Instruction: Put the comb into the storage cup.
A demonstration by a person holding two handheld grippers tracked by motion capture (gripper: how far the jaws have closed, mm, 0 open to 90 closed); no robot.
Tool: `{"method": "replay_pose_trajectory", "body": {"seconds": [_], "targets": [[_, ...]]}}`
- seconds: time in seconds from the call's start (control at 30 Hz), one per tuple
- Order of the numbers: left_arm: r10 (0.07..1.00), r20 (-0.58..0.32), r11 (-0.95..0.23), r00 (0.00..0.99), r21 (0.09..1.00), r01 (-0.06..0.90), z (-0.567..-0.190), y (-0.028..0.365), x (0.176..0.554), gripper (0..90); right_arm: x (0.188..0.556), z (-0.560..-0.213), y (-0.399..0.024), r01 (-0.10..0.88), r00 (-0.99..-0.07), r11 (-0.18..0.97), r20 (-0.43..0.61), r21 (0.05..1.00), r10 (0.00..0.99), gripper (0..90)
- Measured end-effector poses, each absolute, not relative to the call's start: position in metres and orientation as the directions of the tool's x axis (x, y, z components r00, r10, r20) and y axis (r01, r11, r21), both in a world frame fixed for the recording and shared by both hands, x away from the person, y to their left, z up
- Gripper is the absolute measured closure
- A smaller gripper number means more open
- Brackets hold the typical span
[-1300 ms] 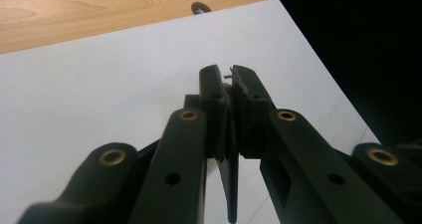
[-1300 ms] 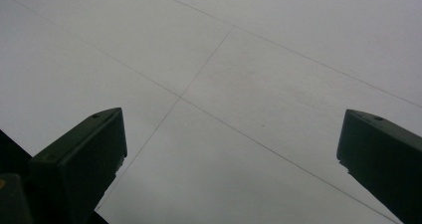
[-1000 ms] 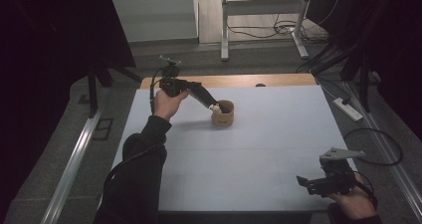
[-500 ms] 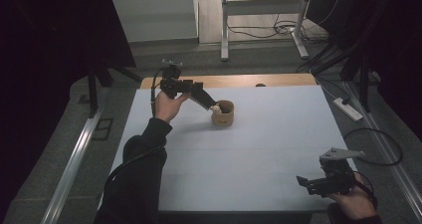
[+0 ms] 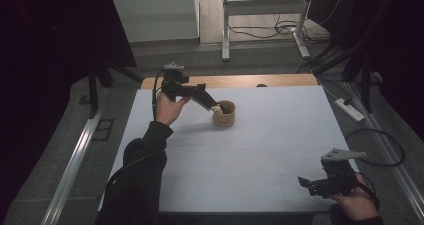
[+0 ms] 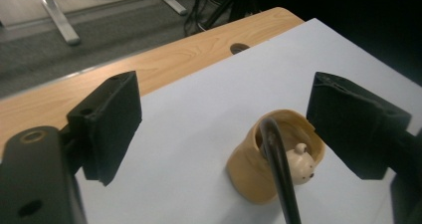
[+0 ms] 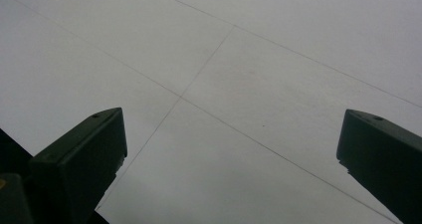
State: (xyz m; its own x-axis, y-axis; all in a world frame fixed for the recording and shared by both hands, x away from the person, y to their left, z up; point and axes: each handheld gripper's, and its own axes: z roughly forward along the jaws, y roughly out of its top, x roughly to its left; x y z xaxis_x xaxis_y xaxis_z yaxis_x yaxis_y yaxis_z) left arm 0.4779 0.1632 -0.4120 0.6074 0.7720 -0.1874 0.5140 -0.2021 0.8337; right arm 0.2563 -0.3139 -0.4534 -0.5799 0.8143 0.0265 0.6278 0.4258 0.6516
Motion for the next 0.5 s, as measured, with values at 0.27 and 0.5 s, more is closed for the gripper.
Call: {"method": "replay_pose_trajectory", "body": {"seconds": [0.27,0.5], "targets": [[0.772,-0.115,-0.268,0.625,0.834,0.483,-0.4166,0.1601,0.4738,1.7,0.2562,-0.4534,-0.3138,0.627,-0.580,0.426,0.025,0.652,0.814,0.0],[0.746,-0.141,-0.269,0.651,0.831,0.488,-0.4197,0.1624,0.4709,0.0,0.2560,-0.4532,-0.3138,0.626,-0.581,0.427,0.026,0.653,0.813,0.0]]}}
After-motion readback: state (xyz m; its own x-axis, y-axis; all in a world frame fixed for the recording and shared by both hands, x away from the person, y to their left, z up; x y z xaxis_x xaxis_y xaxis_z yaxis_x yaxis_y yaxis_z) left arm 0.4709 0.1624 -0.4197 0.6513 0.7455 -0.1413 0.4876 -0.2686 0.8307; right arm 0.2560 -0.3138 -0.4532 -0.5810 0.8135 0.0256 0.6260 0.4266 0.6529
